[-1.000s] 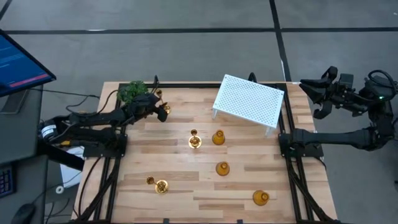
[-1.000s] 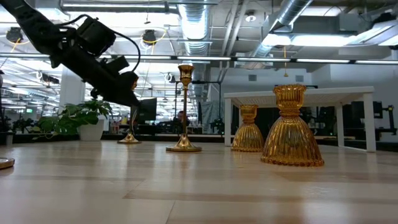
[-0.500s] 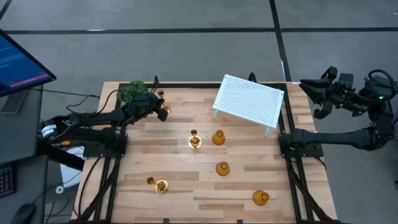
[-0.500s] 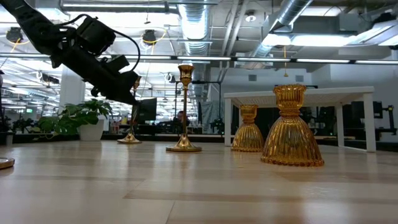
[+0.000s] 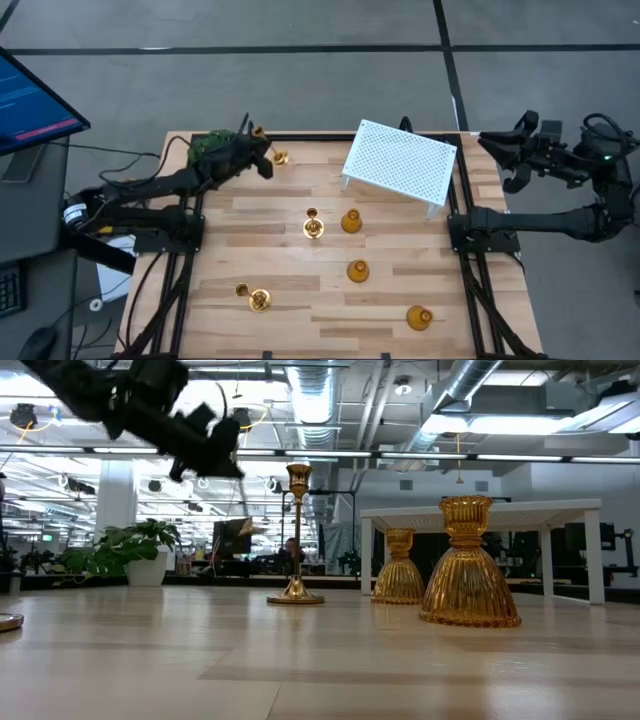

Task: Pick & Place candle stick holders
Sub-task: Put the top gold candle holder on the shelf

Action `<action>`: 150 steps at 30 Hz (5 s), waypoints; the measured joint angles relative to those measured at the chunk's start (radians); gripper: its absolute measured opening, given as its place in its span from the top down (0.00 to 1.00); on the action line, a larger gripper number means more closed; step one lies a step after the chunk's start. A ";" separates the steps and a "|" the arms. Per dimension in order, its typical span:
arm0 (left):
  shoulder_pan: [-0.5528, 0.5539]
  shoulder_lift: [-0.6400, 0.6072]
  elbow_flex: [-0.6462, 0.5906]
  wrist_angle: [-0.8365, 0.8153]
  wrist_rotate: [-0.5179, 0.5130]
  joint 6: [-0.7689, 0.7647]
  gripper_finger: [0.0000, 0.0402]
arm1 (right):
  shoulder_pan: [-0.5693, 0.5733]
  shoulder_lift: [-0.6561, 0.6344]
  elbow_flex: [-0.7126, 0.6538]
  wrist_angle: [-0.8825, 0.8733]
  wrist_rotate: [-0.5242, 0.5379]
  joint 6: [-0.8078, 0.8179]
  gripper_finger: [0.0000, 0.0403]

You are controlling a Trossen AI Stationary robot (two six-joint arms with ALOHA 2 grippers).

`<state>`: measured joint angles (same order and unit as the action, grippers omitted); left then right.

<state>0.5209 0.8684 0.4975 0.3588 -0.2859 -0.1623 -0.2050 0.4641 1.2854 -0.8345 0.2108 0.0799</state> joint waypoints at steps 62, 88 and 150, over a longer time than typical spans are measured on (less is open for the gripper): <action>-0.108 0.978 1.260 -0.267 0.172 0.244 0.96 | 0.000 0.000 0.000 0.006 0.000 -0.010 0.82; -0.118 1.080 1.326 -0.265 0.186 0.263 0.96 | 0.000 0.000 0.000 0.005 0.000 -0.009 0.82; -0.135 1.077 1.326 -0.265 0.212 0.286 0.84 | 0.000 0.000 0.000 0.006 -0.001 -0.010 0.82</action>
<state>0.3862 1.9450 1.8233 0.0938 -0.0738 0.1238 -0.2047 0.4641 1.2854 -0.8288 0.2100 0.0700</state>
